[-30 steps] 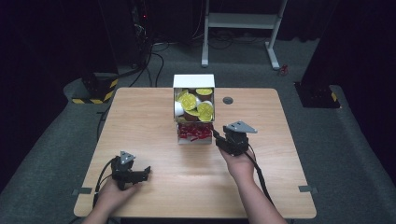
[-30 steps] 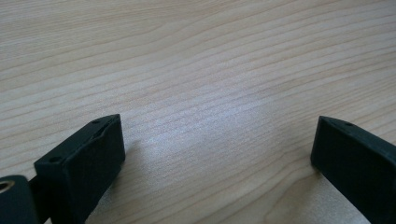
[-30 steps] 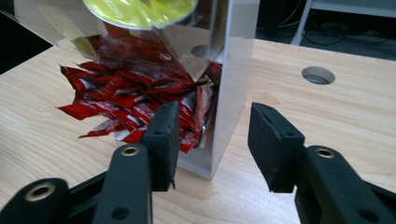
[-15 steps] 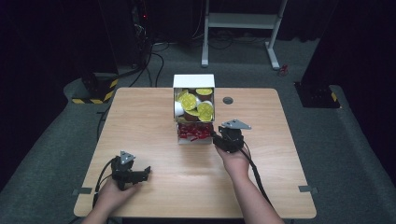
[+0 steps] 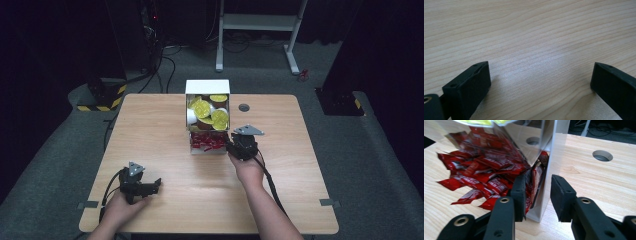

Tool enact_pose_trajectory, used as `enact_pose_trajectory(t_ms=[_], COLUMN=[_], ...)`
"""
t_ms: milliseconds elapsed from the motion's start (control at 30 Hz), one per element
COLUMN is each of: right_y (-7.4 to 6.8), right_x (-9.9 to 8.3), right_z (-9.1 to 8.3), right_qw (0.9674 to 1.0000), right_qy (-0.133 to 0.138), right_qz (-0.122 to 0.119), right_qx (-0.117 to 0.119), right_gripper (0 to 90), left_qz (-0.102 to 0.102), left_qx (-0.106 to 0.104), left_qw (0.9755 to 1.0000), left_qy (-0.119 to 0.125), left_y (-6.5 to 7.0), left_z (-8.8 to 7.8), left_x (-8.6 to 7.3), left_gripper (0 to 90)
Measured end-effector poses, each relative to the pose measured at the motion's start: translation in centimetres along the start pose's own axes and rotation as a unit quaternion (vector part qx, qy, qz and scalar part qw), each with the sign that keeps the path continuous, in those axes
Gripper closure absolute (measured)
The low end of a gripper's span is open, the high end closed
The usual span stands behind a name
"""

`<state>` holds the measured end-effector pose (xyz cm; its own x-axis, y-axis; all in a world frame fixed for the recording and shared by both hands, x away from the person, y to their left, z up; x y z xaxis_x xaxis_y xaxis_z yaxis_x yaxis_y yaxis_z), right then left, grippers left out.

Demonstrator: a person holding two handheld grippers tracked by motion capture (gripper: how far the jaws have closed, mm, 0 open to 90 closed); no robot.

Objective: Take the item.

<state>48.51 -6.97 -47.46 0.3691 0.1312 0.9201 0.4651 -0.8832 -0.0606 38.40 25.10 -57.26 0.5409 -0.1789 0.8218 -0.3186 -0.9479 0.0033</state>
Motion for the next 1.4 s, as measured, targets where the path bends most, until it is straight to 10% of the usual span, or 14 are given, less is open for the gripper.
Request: enact_pose_trajectory(t_ms=[1400], right_y=[-0.2], right_x=[0.3], right_z=[1.8], right_qw=[0.9999], right_qy=[0.001], right_qz=[0.015], right_qx=[0.004], right_gripper=[81.9], left_qz=[-0.002], left_qx=[0.001], left_qw=[1.0], left_qy=[0.001], left_y=[0.0], left_z=[0.0], left_x=[0.0], left_gripper=[3.3])
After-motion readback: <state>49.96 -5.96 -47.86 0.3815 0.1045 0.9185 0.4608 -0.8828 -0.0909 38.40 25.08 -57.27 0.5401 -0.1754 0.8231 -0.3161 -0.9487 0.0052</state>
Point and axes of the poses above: each handheld gripper's, and its own axes: z roughly forward along the jaws, x roughly out of its top, y roughly to its right, the point moved 6 cm from there along z, roughly forward along the jaws, and after that the axes turned 10 degrees about y, right-handed, at the moved point
